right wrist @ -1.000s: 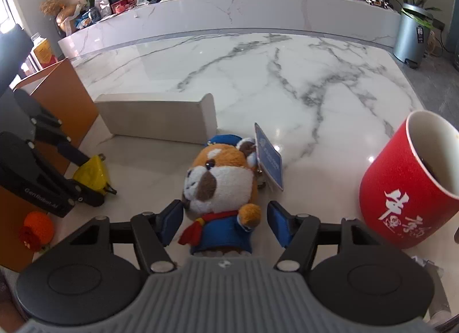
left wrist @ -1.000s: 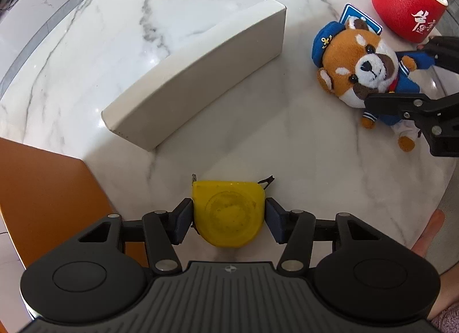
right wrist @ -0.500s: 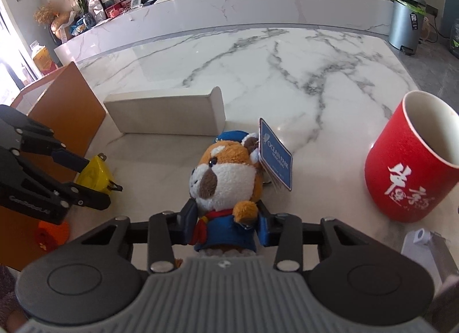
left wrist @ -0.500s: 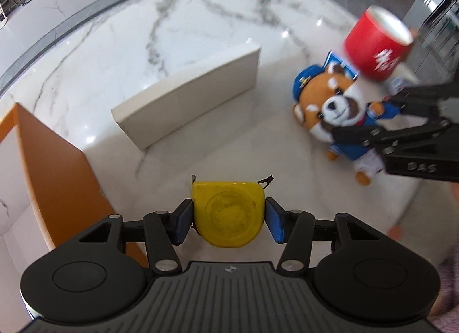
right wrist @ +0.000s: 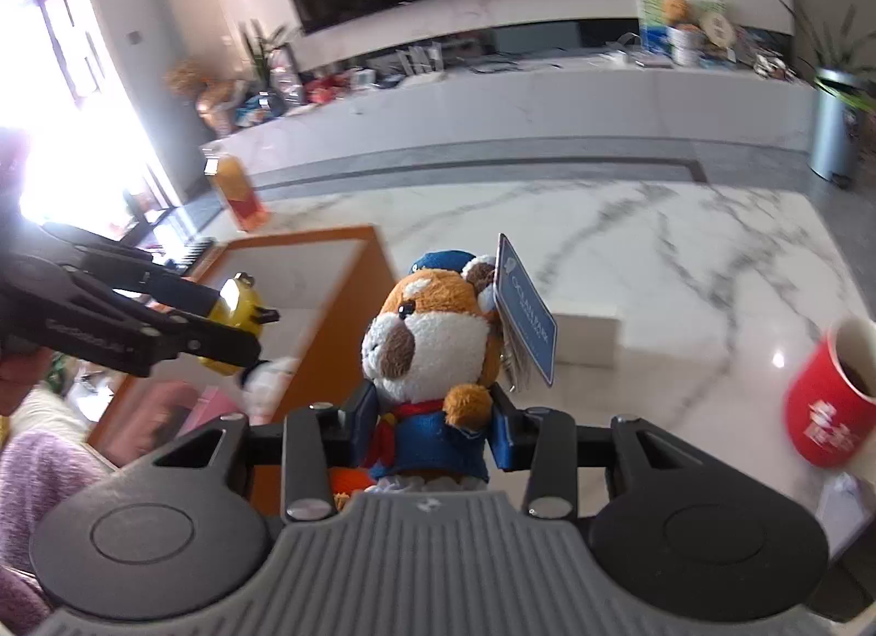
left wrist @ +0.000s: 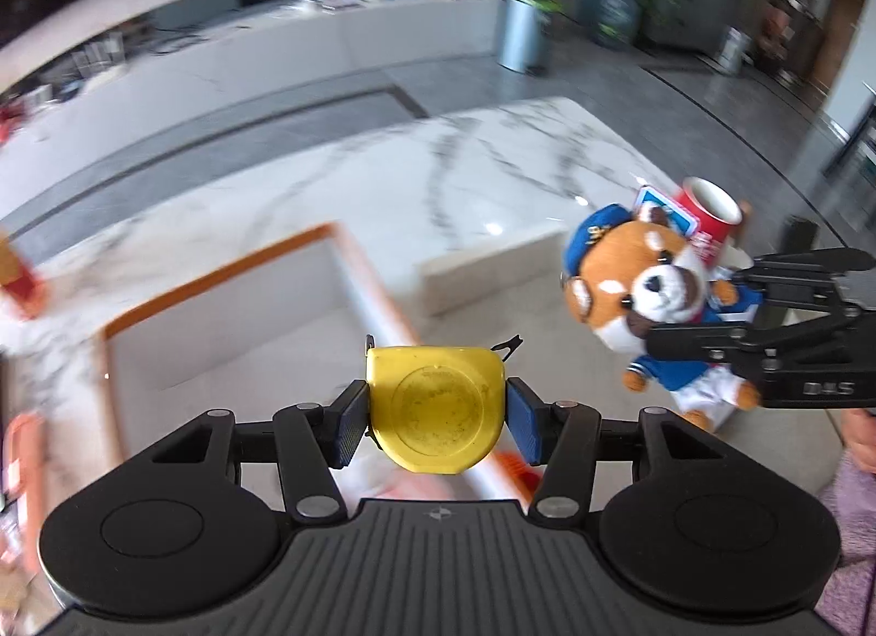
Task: Organize objects
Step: 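Lift the tape measure and raccoon plush and carry them toward the orange box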
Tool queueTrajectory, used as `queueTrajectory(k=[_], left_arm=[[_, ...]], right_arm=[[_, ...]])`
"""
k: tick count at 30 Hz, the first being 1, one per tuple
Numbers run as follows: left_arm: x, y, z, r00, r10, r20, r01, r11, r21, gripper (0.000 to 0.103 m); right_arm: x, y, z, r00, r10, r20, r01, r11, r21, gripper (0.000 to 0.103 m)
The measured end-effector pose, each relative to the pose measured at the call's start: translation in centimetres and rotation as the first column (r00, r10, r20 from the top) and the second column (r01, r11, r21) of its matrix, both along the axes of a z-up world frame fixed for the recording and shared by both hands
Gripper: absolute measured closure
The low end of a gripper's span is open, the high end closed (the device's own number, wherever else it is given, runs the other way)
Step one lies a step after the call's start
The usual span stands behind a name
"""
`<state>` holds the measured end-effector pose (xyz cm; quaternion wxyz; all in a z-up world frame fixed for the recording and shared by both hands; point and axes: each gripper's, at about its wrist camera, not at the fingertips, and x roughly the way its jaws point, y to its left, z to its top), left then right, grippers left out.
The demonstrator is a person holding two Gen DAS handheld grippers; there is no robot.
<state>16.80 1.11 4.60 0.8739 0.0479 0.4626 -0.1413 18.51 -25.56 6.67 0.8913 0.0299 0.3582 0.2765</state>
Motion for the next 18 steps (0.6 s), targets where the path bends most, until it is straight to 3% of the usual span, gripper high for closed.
queueTrajectory(k=[7, 13, 18], left_arm=[[-2.1, 7.4, 0.5, 0.989, 0.143, 0.044, -0.143, 0.990, -0.019, 0.041], [-2.8, 12.4, 0.7, 0.978, 0.198, 0.068, -0.193, 0.979, -0.067, 0.041], [-2.8, 15.2, 1.2, 0.970, 0.219, 0.106, -0.207, 0.972, -0.108, 0.041]], right_arm=[[-0.1, 9.2, 2.3, 0.992, 0.126, 0.016, -0.125, 0.991, -0.050, 0.060], [1.7, 16.7, 1.3, 0.971, 0.238, -0.018, -0.238, 0.964, -0.117, 0.060], [5.7, 21.5, -0.1, 0.968, 0.232, -0.090, -0.242, 0.964, -0.114, 0.060]])
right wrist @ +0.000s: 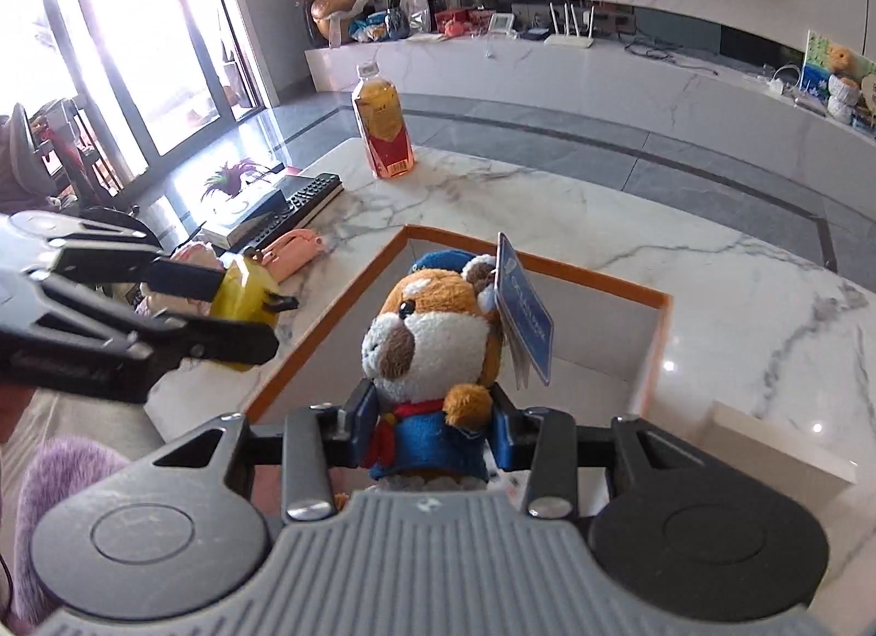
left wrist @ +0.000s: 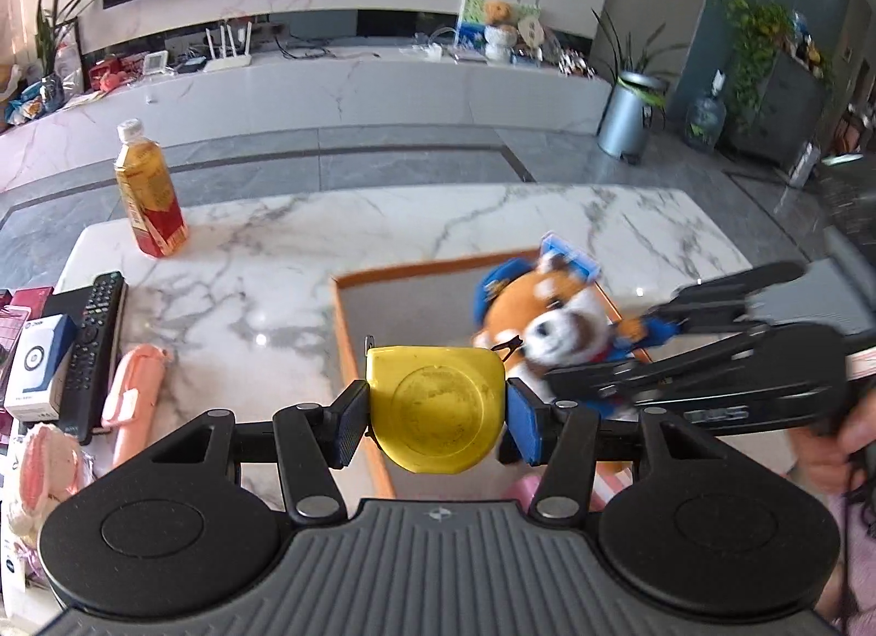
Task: Organize objects
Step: 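Lift the tape measure and raccoon plush and carry them toward the orange box, then lower the tape measure and raccoon plush into the orange box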
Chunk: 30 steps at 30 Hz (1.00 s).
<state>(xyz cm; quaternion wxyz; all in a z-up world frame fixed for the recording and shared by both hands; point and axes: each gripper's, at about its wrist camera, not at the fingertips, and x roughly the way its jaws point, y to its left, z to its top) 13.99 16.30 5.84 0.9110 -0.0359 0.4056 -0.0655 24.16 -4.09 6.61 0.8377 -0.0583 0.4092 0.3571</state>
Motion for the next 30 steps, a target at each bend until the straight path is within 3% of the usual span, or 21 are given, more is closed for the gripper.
queueTrajectory(k=[3, 9, 16, 21, 30], left_arm=[[0.5, 1.5, -0.4, 1.000, 0.029, 0.004, -0.029, 1.000, -0.005, 0.041], [1.0, 3.8, -1.6, 0.998, 0.056, 0.009, -0.055, 0.997, -0.051, 0.041], [1.2, 4.6, -2.6, 0.999, 0.048, -0.003, -0.048, 0.996, -0.076, 0.041], [1.1, 4.7, -3.0, 0.999, 0.044, -0.008, -0.044, 0.996, -0.082, 0.041], [1.2, 3.6, -3.3, 1.000, 0.011, -0.020, -0.012, 0.998, -0.064, 0.041]], right_arm=[[1.6, 2.5, -1.4, 0.998, -0.022, -0.059, 0.022, 1.000, -0.001, 0.060], [2.4, 6.5, -5.0, 0.997, 0.031, -0.065, -0.036, 0.995, -0.091, 0.060], [3.4, 7.8, -8.3, 0.986, -0.005, -0.164, -0.020, 0.989, -0.149, 0.060], [3.3, 9.1, -10.1, 0.977, 0.029, -0.211, -0.075, 0.974, -0.213, 0.060], [2.4, 10.3, -11.6, 0.972, 0.067, -0.226, -0.133, 0.946, -0.295, 0.059]])
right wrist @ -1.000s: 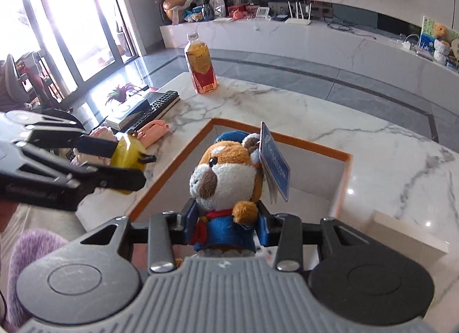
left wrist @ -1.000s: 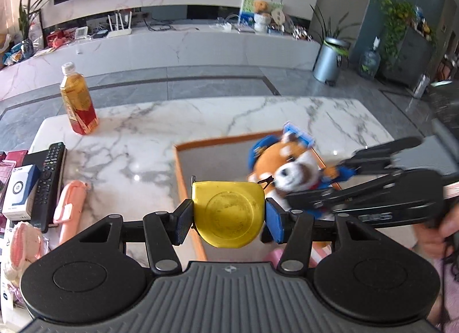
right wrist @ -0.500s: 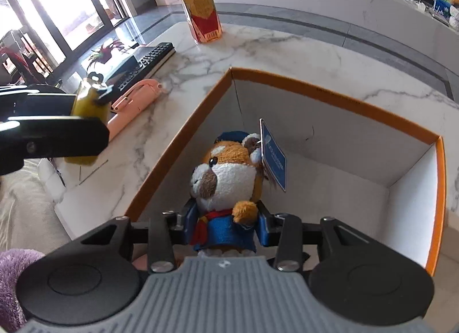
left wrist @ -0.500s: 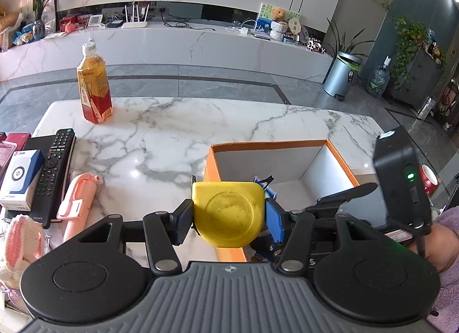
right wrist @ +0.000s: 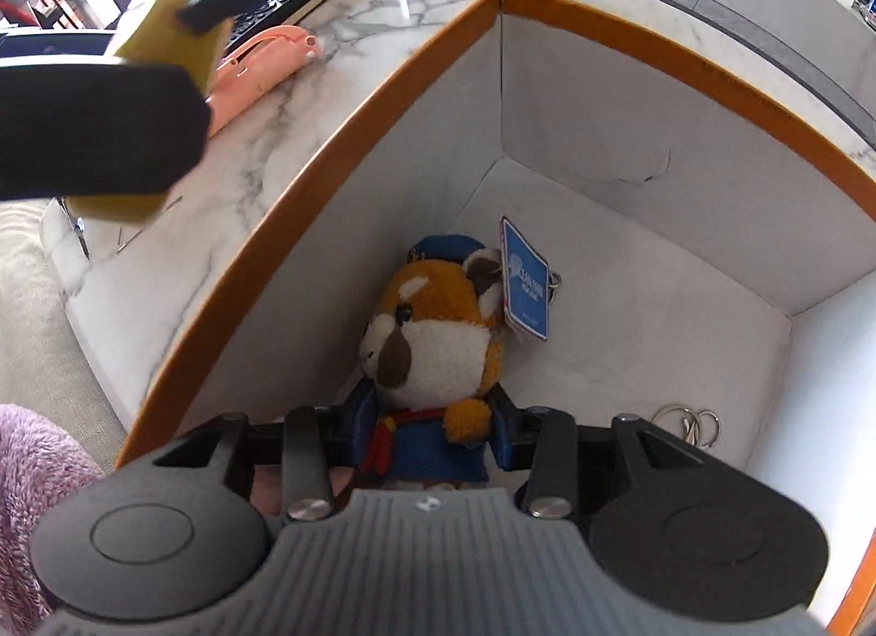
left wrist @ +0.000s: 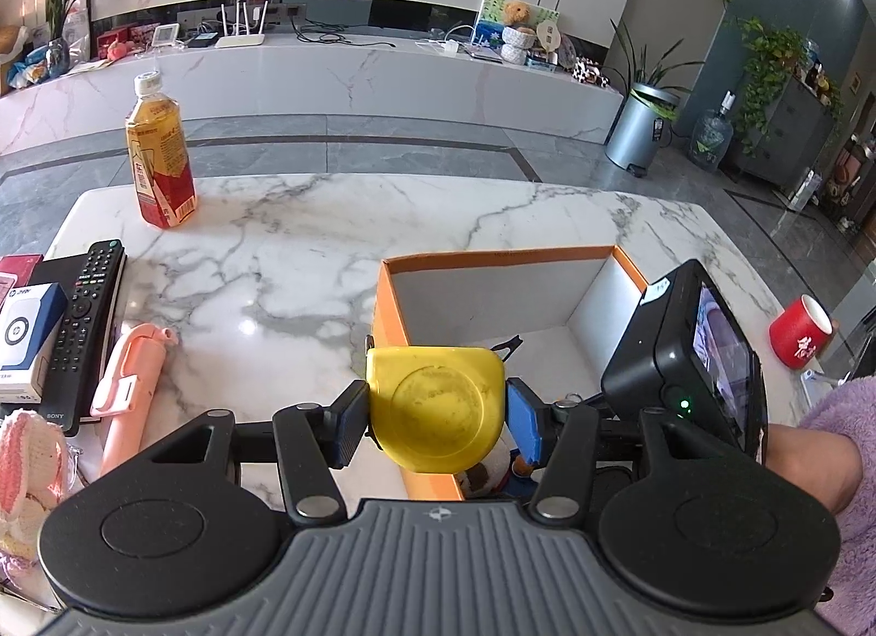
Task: Organize objects
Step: 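Lower the tape measure and raccoon plush into the orange box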
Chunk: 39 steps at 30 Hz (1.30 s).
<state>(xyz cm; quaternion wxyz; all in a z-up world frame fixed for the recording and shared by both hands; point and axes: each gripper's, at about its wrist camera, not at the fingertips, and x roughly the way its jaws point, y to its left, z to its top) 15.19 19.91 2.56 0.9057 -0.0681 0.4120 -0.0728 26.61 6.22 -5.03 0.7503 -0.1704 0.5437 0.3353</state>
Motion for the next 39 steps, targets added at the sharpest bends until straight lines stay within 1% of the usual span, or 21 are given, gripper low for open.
queueTrajectory(k=[4, 5, 7, 11, 14, 18, 20, 23, 24, 25, 27, 29, 31, 35, 39], left_arm=[[-0.1, -0.4, 0.1, 1.000, -0.006, -0.001, 0.006, 1.000, 0.016, 0.041], [-0.2, -0.6, 0.3, 1.000, -0.010, 0.000, 0.010, 1.000, 0.019, 0.041], [-0.2, -1.0, 0.6, 1.000, -0.024, 0.004, 0.024, 0.999, 0.027, 0.041], [-0.1, -2.6, 1.0, 0.998, -0.064, 0.006, 0.063, 0.997, 0.041, 0.041], [-0.4, -4.2, 1.3, 0.994, -0.113, 0.005, 0.113, 0.993, 0.029, 0.041], [-0.9, -7.2, 1.0, 0.979, -0.205, -0.010, 0.205, 0.979, -0.004, 0.041], [-1.0, -9.1, 0.4, 0.966, -0.258, -0.029, 0.258, 0.966, -0.008, 0.041], [-1.1, -11.7, -0.8, 0.939, -0.337, -0.073, 0.338, 0.941, -0.003, 0.041], [-1.1, -12.6, -1.2, 0.926, -0.367, -0.091, 0.368, 0.930, 0.000, 0.041], [-1.1, -13.4, -1.6, 0.913, -0.395, -0.108, 0.397, 0.918, 0.001, 0.041], [-1.2, -14.8, -2.3, 0.880, -0.453, -0.142, 0.459, 0.888, 0.006, 0.041], [-1.2, -16.0, -2.9, 0.845, -0.505, -0.174, 0.515, 0.857, 0.013, 0.041], [-1.2, -17.0, -3.4, 0.818, -0.540, -0.198, 0.554, 0.833, 0.019, 0.041], [-0.9, -18.8, -4.5, 0.749, -0.610, -0.260, 0.640, 0.767, 0.045, 0.041], [-0.1, -19.8, -5.8, 0.699, -0.634, -0.331, 0.686, 0.726, 0.058, 0.041]], right_arm=[[-0.4, -0.1, 0.4, 1.000, 0.006, 0.023, -0.006, 1.000, 0.000, 0.053], [-0.6, -0.3, 0.8, 0.999, 0.005, 0.038, -0.005, 1.000, -0.001, 0.045], [-0.9, -0.9, 1.7, 0.998, 0.002, 0.069, -0.003, 1.000, 0.011, 0.037], [-1.5, -3.2, 4.5, 0.992, -0.028, 0.123, 0.022, 0.999, 0.048, 0.037], [-1.9, -5.7, 6.9, 0.981, -0.053, 0.184, 0.043, 0.997, 0.057, 0.037], [-3.7, -10.2, 9.4, 0.949, -0.107, 0.295, 0.105, 0.994, 0.023, 0.037], [-4.4, -12.4, 10.3, 0.932, -0.150, 0.329, 0.148, 0.988, 0.032, 0.037], [-5.2, -15.5, 10.7, 0.917, -0.209, 0.341, 0.203, 0.978, 0.055, 0.037], [-5.4, -16.2, 10.6, 0.911, -0.229, 0.342, 0.222, 0.973, 0.060, 0.037], [-5.1, -16.8, 10.2, 0.908, -0.245, 0.340, 0.237, 0.969, 0.065, 0.037], [-5.7, -18.5, 10.1, 0.905, -0.275, 0.324, 0.263, 0.961, 0.081, 0.037], [-5.9, -19.3, 9.7, 0.909, -0.294, 0.295, 0.275, 0.956, 0.105, 0.037], [-6.0, -19.9, 9.5, 0.912, -0.306, 0.271, 0.281, 0.951, 0.129, 0.037], [-6.6, -20.8, 9.3, 0.905, -0.332, 0.266, 0.301, 0.941, 0.153, 0.037], [-7.0, -21.8, 9.0, 0.904, -0.351, 0.243, 0.317, 0.933, 0.169, 0.037]])
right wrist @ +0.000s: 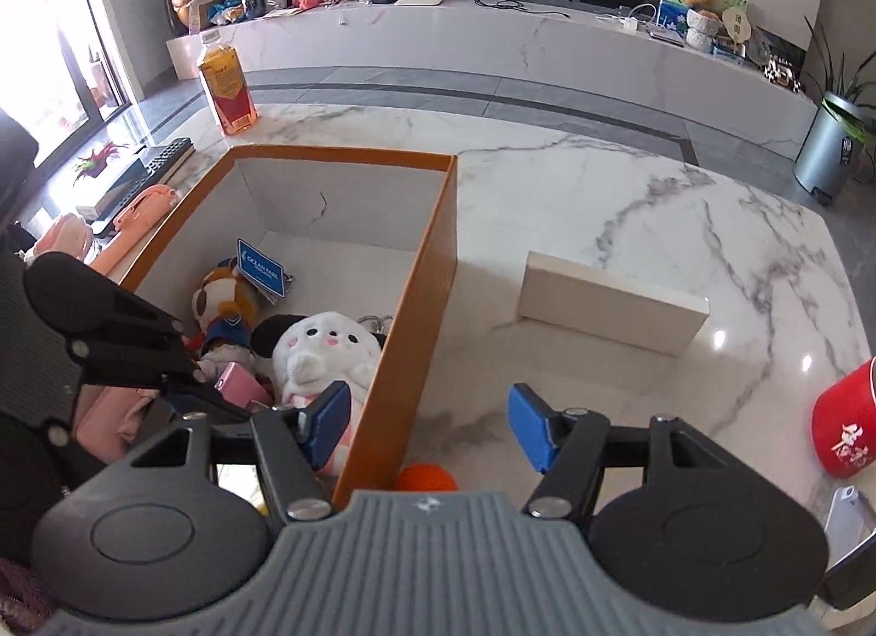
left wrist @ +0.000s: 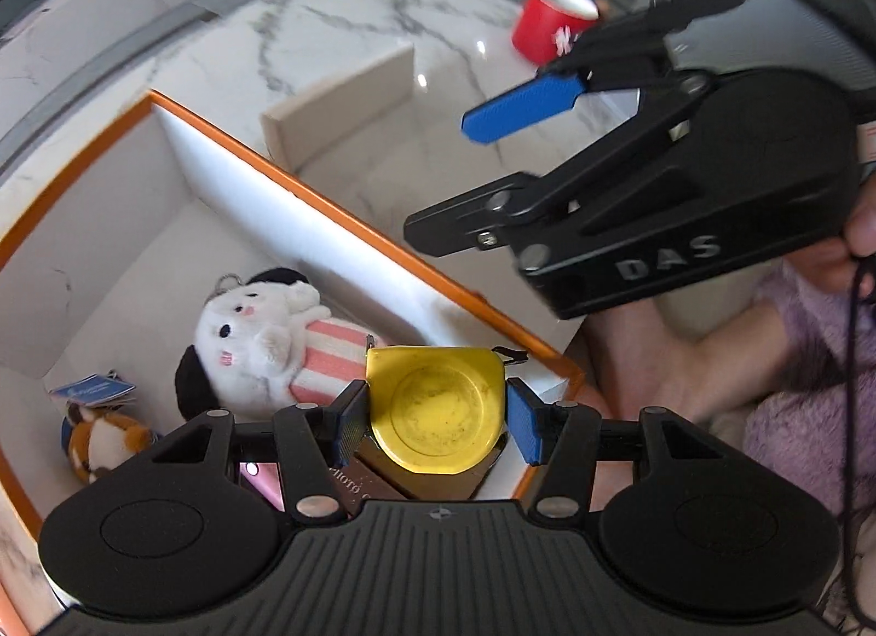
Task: Organize objects
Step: 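Open both grippers and withdraw them from the orange box, then move the left gripper to the crocheted orange fruit toy and grasp it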
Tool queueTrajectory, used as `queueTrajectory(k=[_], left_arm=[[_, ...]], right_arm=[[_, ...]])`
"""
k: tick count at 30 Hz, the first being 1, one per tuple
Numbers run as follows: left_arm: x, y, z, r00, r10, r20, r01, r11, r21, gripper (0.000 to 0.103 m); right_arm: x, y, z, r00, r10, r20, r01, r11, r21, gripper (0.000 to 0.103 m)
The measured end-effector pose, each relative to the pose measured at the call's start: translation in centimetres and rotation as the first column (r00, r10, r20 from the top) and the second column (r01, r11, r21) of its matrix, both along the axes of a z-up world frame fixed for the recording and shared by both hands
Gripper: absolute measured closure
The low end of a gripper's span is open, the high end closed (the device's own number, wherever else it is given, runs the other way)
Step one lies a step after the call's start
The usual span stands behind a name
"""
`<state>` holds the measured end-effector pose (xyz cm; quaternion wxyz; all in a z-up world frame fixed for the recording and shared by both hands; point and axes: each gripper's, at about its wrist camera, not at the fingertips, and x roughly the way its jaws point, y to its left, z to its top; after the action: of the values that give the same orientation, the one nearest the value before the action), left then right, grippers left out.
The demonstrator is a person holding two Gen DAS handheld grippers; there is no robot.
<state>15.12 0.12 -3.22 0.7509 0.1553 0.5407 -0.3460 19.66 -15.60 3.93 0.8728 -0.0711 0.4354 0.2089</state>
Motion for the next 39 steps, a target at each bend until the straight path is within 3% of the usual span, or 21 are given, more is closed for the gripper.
queueTrajectory(k=[7, 12, 16, 22, 28, 34, 39], left_arm=[[0.8, -1.6, -1.2, 0.996, -0.073, -0.048, 0.076, 0.994, 0.074, 0.040], [1.2, -1.3, -1.9, 0.995, -0.062, -0.079, 0.066, 0.997, 0.048, 0.040], [1.1, -0.5, -1.7, 0.996, -0.047, -0.072, 0.048, 0.999, 0.019, 0.034], [0.9, 1.3, -1.6, 0.995, 0.024, -0.093, -0.026, 0.999, -0.022, 0.038], [-0.2, 2.3, -0.2, 0.997, 0.077, -0.031, -0.078, 0.996, -0.032, 0.055], [-2.0, 1.4, 3.4, 0.996, 0.041, 0.083, -0.034, 0.996, -0.078, 0.056], [-2.9, -2.2, 5.6, 0.984, -0.032, 0.173, 0.042, 0.997, -0.058, 0.055]], right_arm=[[-0.1, -0.8, -1.5, 0.999, -0.008, -0.046, 0.009, 0.999, 0.037, 0.037], [0.0, -1.1, -1.6, 0.999, -0.004, -0.054, 0.007, 0.998, 0.063, 0.039], [-0.2, -1.0, -1.5, 0.999, 0.002, -0.052, 0.001, 0.998, 0.061, 0.039], [-0.4, -0.9, -1.6, 0.998, 0.009, -0.056, -0.006, 0.998, 0.062, 0.039], [-0.7, -0.7, -1.1, 0.998, 0.023, -0.066, -0.019, 0.998, 0.062, 0.051], [-1.8, -2.8, 0.9, 1.000, -0.009, -0.017, 0.011, 0.993, 0.115, 0.052], [-3.2, -5.8, 0.6, 0.999, -0.048, 0.009, 0.047, 0.994, 0.102, 0.052]])
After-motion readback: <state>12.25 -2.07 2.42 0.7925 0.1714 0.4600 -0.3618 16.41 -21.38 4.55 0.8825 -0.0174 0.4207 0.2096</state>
